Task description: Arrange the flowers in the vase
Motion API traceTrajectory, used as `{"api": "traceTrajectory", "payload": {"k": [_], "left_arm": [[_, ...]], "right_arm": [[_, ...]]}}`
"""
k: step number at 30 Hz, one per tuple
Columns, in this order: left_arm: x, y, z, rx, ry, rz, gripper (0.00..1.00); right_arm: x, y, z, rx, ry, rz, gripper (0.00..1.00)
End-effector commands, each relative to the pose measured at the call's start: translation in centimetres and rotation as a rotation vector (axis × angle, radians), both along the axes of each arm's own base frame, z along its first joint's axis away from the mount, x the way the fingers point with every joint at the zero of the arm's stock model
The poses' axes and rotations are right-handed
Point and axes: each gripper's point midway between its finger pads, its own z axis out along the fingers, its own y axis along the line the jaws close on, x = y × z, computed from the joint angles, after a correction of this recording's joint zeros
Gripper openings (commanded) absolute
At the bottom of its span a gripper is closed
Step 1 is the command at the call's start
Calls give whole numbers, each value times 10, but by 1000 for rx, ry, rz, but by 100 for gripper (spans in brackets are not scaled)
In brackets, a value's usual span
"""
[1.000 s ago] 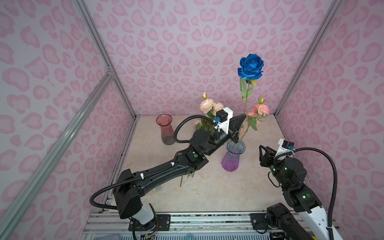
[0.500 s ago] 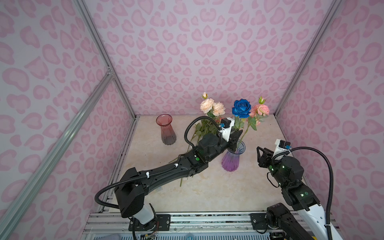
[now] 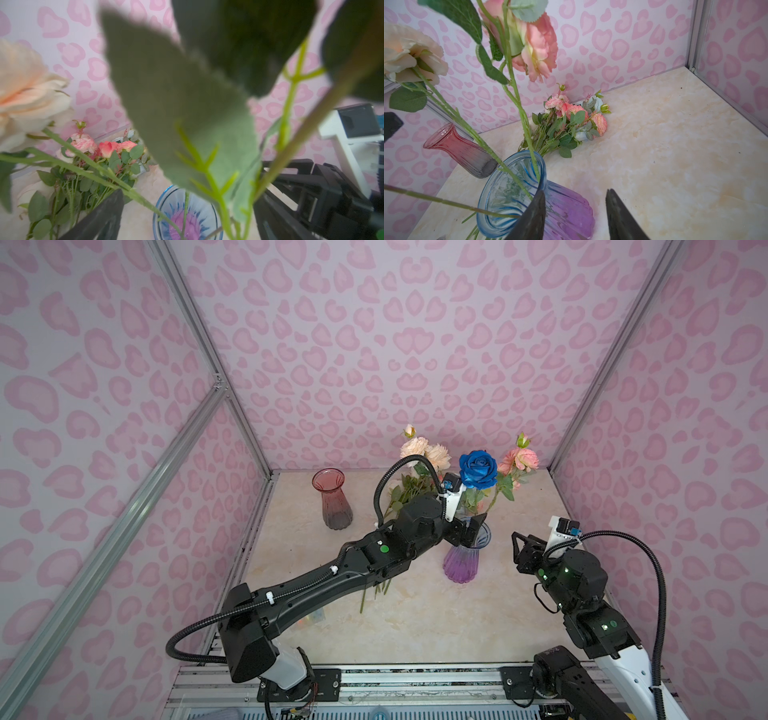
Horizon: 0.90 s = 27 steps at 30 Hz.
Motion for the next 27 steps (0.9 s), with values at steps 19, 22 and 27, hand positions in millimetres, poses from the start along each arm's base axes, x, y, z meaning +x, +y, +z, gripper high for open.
{"api": "traceTrajectory", "payload": {"k": [19,22,27], "left_arm": [[-18,147,21,182,22,302,100],[-15,170,9,132,81,340,95],[-10,180,4,106,106,353,89]], "right_arm": [[15,8,16,-21,-9,31,52],[18,10,16,-18,-9,37,52],[24,13,14,-19,0,43,52]]}}
